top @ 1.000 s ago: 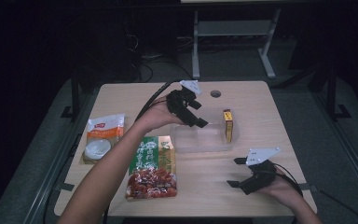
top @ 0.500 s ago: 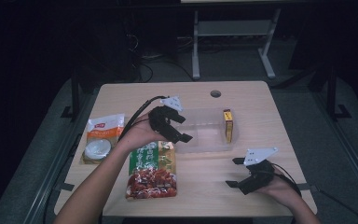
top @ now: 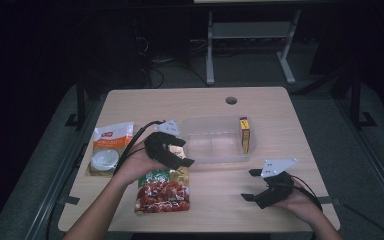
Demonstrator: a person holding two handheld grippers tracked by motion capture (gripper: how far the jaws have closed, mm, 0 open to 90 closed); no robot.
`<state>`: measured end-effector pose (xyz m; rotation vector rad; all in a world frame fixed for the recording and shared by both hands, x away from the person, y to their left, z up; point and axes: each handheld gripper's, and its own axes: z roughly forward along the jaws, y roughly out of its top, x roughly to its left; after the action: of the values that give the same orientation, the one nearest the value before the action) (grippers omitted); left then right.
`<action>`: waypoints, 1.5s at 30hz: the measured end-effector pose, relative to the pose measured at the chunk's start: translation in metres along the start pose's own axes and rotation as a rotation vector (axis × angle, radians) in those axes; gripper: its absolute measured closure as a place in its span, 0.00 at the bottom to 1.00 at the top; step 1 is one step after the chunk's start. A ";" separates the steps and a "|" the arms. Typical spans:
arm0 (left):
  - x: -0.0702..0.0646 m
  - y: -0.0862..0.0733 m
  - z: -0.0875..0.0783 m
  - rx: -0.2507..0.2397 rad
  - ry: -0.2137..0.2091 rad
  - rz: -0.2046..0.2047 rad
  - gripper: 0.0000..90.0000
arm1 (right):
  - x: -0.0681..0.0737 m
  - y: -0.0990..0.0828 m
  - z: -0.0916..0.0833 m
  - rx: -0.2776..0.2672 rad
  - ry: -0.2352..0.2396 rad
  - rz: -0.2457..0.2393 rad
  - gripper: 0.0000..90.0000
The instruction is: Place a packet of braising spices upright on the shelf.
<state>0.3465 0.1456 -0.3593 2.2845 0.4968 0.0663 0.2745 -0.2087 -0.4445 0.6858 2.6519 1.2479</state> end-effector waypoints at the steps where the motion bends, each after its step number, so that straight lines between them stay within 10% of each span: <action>1: 0.000 0.000 0.000 0.000 0.000 0.000 0.25 | 0.000 0.000 0.000 0.000 0.000 0.000 0.16; 10: -0.009 -0.060 -0.004 -0.010 0.010 -0.082 0.63 | 0.007 0.010 0.012 0.018 0.013 -0.006 0.17; 18: -0.031 -0.080 0.007 0.012 -0.002 -0.076 0.99 | 0.010 0.027 0.024 -0.025 0.016 0.049 0.18; 27: -0.046 -0.083 0.042 0.055 -0.017 -0.044 0.99 | 0.017 0.026 0.031 0.013 0.013 -0.004 0.18; 33: -0.044 -0.090 0.050 0.153 0.079 0.005 0.99 | 0.018 0.024 0.034 0.038 0.022 -0.025 0.18; 45: -0.036 -0.104 0.040 0.125 0.075 -0.093 1.00 | 0.020 0.021 0.029 0.031 0.010 -0.019 0.18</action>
<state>0.2872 0.1689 -0.4570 2.3840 0.6631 0.0771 0.2733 -0.1675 -0.4458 0.6583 2.6844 1.2113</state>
